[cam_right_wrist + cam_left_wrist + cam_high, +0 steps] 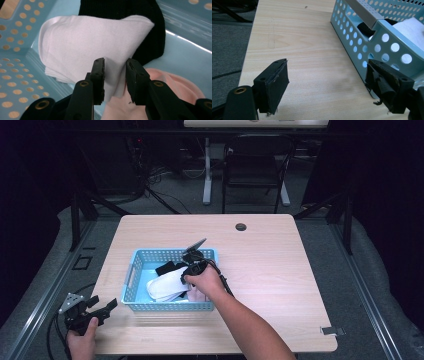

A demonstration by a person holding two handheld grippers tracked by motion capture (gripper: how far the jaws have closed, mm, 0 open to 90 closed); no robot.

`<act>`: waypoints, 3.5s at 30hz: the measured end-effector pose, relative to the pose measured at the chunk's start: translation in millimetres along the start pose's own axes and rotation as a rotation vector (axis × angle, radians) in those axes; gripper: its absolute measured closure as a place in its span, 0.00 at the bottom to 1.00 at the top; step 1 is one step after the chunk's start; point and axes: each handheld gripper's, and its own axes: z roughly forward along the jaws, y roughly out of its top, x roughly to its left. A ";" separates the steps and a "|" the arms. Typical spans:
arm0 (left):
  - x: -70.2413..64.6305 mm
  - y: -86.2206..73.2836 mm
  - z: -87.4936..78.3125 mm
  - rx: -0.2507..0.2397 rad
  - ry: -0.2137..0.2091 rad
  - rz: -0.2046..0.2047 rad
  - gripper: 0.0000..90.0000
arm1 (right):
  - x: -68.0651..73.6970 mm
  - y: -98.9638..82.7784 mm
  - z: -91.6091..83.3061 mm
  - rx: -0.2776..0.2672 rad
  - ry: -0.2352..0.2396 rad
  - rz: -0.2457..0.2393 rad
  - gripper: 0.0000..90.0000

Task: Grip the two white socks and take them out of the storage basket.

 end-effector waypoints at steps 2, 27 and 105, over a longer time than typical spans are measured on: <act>-0.1 0.0 0.1 0.000 0.000 0.001 0.21 | 2.3 -0.3 -0.1 -0.019 0.011 0.002 0.80; -0.5 0.0 0.1 -0.002 0.001 0.001 0.21 | 58.9 -22.9 -49.5 -0.367 -0.053 -0.343 0.98; -1.3 -0.7 0.8 -0.001 0.007 0.001 0.21 | -20.6 -154.8 -205.2 -0.648 -0.208 -0.261 0.98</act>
